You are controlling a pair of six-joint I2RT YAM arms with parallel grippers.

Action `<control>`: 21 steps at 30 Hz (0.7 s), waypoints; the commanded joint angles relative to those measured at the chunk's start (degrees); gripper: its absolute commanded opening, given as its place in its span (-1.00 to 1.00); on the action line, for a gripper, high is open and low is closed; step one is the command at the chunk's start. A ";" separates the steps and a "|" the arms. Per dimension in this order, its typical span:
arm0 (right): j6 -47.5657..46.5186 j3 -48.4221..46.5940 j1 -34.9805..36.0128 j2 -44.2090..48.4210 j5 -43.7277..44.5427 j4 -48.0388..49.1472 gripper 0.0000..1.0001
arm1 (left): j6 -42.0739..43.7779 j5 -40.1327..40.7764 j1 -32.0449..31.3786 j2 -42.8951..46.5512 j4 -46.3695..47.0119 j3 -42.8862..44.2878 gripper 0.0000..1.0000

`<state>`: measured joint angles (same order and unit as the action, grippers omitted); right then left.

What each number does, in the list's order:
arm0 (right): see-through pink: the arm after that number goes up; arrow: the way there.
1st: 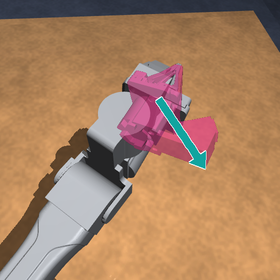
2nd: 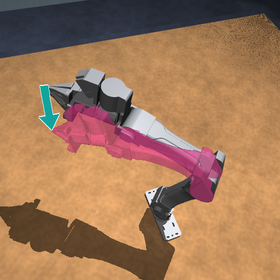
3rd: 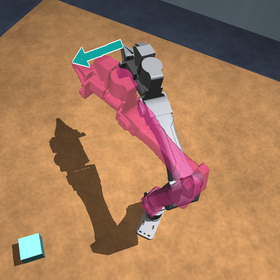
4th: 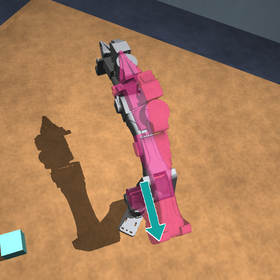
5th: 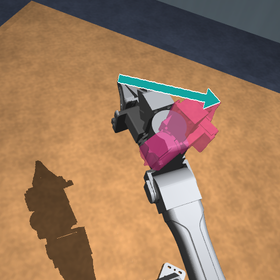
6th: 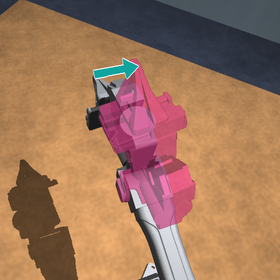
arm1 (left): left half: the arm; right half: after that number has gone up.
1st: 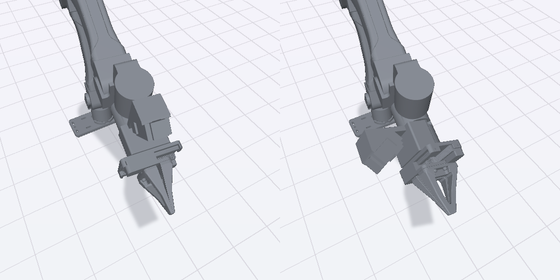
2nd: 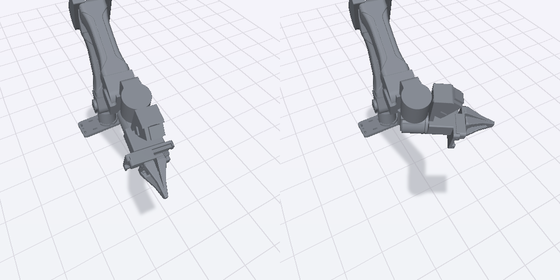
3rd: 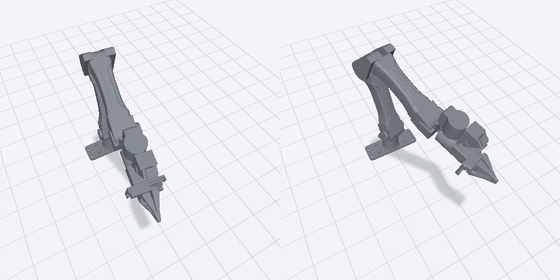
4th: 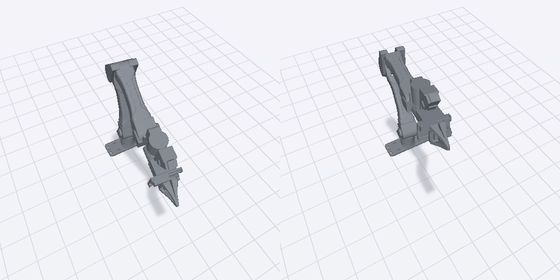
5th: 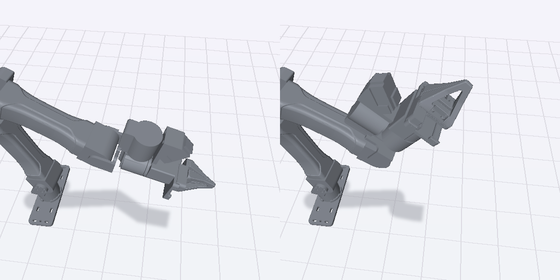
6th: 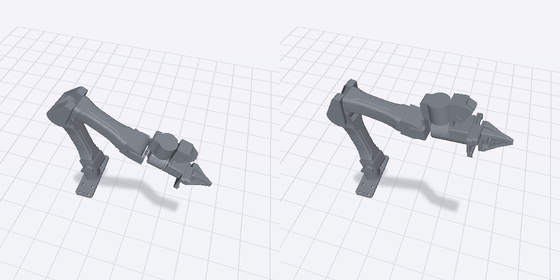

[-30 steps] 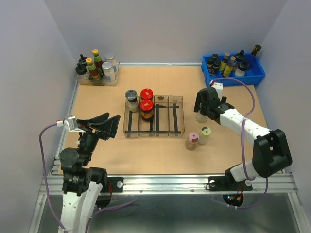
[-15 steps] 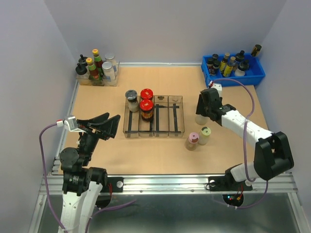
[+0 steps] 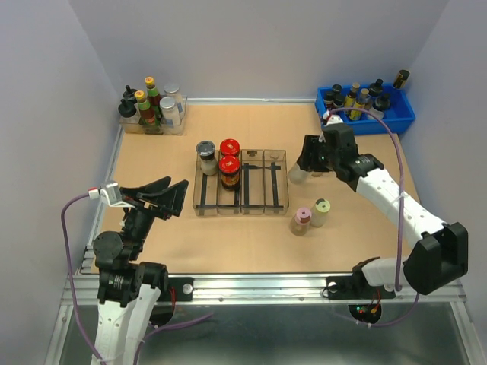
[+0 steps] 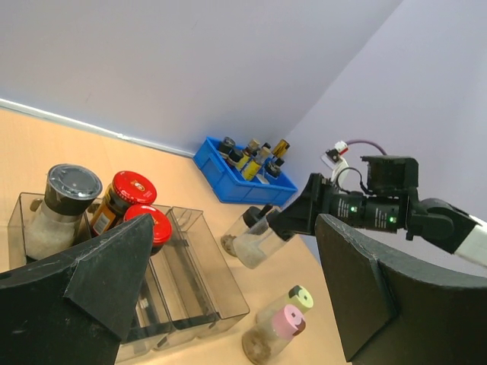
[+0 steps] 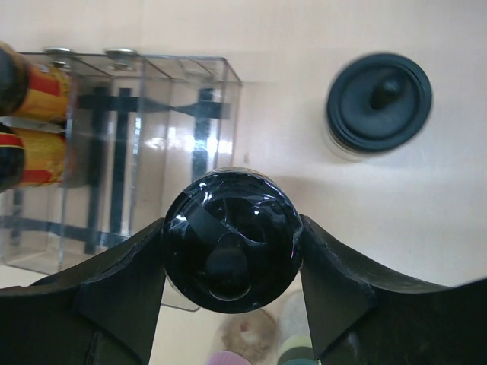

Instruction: Organize the condiment bottles

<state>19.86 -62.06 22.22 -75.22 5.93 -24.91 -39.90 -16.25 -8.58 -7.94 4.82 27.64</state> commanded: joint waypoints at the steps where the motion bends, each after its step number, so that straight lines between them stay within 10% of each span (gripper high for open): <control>1: -3.68 -7.63 1.07 -1.59 -7.32 3.28 -0.99 | 0.79 -0.19 -0.03 1.35 2.21 0.05 0.97; 21: -9.57 -21.17 6.87 -20.75 -0.85 9.00 -0.99 | 1.05 0.52 0.05 2.49 0.45 0.14 0.97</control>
<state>12.21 -78.32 28.23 -96.55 0.25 -20.10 -39.68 -15.79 -8.58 -6.13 3.55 27.64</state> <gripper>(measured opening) 0.676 0.986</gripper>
